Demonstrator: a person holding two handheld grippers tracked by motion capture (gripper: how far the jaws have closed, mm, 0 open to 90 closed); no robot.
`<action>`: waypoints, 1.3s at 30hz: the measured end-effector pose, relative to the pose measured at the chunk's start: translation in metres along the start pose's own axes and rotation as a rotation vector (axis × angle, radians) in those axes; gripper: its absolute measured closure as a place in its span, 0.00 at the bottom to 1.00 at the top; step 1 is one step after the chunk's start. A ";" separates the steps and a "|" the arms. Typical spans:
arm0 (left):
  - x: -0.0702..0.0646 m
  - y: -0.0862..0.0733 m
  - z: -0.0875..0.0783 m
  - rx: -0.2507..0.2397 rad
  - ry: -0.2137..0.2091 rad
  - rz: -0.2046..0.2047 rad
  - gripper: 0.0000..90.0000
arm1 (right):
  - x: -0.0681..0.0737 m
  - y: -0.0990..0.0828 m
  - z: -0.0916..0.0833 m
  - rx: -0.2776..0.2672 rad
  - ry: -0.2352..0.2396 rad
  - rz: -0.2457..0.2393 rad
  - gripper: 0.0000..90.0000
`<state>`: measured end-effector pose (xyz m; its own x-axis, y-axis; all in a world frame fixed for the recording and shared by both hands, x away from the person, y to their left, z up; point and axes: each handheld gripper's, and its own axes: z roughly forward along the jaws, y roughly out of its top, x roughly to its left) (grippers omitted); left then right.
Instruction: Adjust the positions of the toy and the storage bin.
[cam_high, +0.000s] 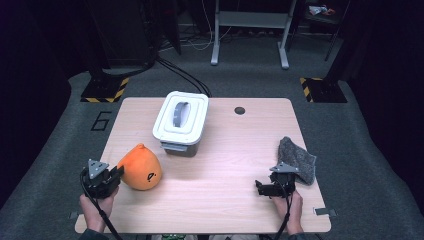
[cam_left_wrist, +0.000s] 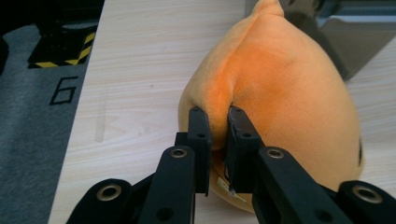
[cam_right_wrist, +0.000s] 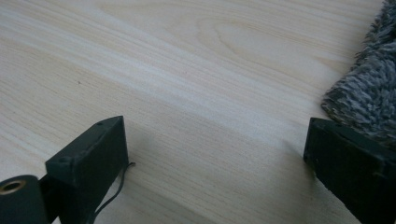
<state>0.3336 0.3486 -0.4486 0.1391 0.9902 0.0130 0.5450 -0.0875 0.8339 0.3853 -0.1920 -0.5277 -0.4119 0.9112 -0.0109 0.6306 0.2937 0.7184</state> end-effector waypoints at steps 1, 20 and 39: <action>0.001 0.001 0.002 0.002 -0.002 -0.013 0.88 | 0.000 0.000 0.000 0.000 0.000 0.003 0.06; 0.032 0.010 0.023 0.025 0.038 -0.067 0.50 | 0.000 0.000 0.000 0.004 0.000 0.008 0.06; 0.015 0.021 0.014 0.008 -0.077 -0.044 0.33 | -0.001 0.000 0.000 0.008 0.004 -0.001 0.06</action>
<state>0.3583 0.3598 -0.4388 0.1776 0.9819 -0.0663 0.5587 -0.0452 0.8281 0.3854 -0.1929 -0.5276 -0.4152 0.9097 -0.0083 0.6356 0.2967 0.7127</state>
